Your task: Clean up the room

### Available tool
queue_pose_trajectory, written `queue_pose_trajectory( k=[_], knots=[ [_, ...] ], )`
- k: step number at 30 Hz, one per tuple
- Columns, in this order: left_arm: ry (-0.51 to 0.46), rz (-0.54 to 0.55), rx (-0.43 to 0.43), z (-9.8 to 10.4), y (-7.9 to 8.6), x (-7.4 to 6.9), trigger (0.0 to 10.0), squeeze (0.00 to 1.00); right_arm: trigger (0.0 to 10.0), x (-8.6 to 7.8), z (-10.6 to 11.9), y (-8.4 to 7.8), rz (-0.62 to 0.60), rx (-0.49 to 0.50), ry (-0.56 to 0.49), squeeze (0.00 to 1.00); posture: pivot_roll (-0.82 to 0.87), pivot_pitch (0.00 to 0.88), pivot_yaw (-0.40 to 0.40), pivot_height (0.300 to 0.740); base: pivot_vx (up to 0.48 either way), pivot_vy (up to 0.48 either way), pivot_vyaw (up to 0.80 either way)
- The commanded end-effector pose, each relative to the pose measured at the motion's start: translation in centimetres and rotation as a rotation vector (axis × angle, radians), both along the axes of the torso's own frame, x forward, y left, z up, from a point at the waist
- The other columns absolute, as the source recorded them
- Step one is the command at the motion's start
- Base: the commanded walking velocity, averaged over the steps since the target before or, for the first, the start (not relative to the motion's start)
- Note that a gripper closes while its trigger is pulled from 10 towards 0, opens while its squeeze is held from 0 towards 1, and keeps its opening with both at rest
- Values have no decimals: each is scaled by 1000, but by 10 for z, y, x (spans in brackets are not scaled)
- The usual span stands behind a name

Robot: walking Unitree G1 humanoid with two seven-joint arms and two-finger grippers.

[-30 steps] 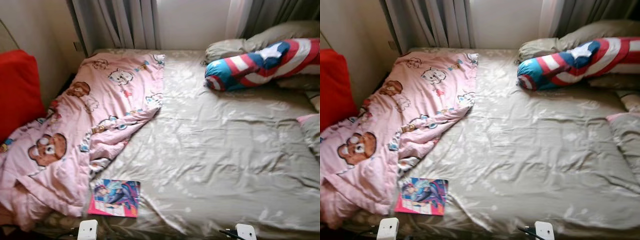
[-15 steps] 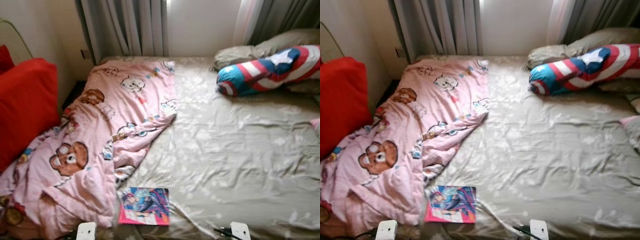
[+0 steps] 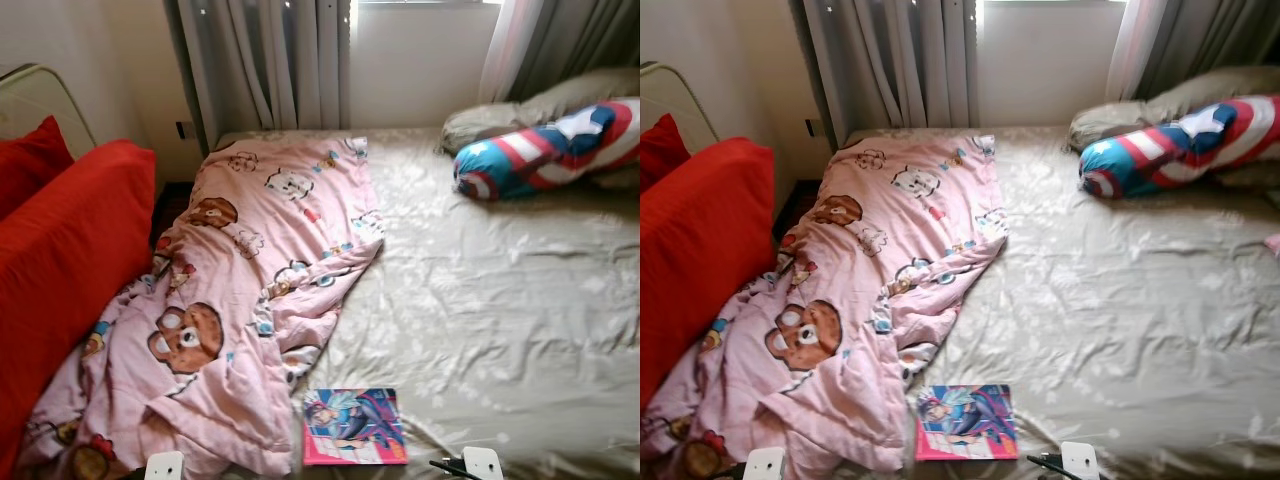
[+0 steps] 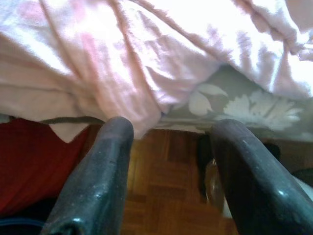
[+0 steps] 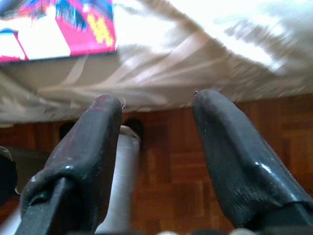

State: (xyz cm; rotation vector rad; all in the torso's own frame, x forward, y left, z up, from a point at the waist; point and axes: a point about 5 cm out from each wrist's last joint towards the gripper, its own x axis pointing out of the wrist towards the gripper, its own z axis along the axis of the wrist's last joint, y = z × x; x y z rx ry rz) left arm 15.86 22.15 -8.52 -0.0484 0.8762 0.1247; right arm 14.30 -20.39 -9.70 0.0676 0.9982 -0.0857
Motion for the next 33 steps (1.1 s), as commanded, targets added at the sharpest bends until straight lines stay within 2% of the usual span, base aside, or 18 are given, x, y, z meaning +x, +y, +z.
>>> queue_pose_trajectory(
  k=[1, 10, 14, 16, 18, 20, 22, 24, 25, 26, 30, 31, 33],
  knots=[
    [18, 5, 10, -2, 4, -7, 10000, 0, 10000, 2, 0, 5, 6, 6, 1, 0, -77, 0, 25, 740, 0, 0, 431],
    [-24, -11, -1, 1, -1, 1, 10000, 0, 10000, 5, 1, 9, -9, 7, -26, 0, -81, 0, 31, 740, 0, 0, 0],
    [-102, -48, -22, 8, -8, 15, 10000, 0, 10000, 18, 7, 9, -38, 7, -102, 0, -78, 0, 36, 740, 0, 0, 0],
    [-113, -57, -26, 9, -9, 17, 10000, 0, 10000, 21, 9, 9, -50, 14, -120, 0, -78, 0, 37, 740, 0, 0, 0],
    [-184, -78, -27, 16, -10, 27, 10000, 0, 10000, 35, 17, 7, -56, 4, -208, 0, -86, 0, 38, 740, 0, 0, 0],
    [-221, -78, -27, 20, -9, 31, 10000, 0, 10000, 40, 21, 6, -58, 7, -244, 0, -88, 0, 37, 740, 0, 0, 0],
    [-332, -104, -33, 32, -6, 44, 10000, 0, 10000, 53, 31, 3, -63, 6, -348, 0, -91, 0, 34, 740, 0, 0, 0],
    [-357, -104, -37, 35, -5, 46, 10000, 0, 10000, 57, 35, 2, -60, 2, -382, 0, -91, 0, 34, 740, 0, 0, 0],
    [-431, -123, -34, 43, -3, 52, 10000, 0, 10000, 67, 45, 2, -54, -6, -473, 0, -91, 0, 33, 740, 0, 0, 0],
    [-477, -134, -31, 49, -3, 56, 10000, 0, 10000, 71, 50, 2, -55, -7, -520, 0, -92, 0, 32, 740, 0, 0, 0],
    [-601, -173, -12, 65, -5, 60, 10000, 0, 10000, 79, 63, 4, -52, -15, -629, 0, -98, 0, 27, 740, 0, 0, 0],
    [-677, -193, -2, 78, -7, 61, 10000, 0, 10000, 82, 73, 7, -40, -24, -698, 0, -96, 0, 24, 740, 0, 0, 0],
    [-731, -206, 7, 90, -8, 61, 10000, 0, 10000, 83, 79, 11, -39, -19, -742, 0, -94, 0, 25, 740, 0, 0, 0]
  ],
)
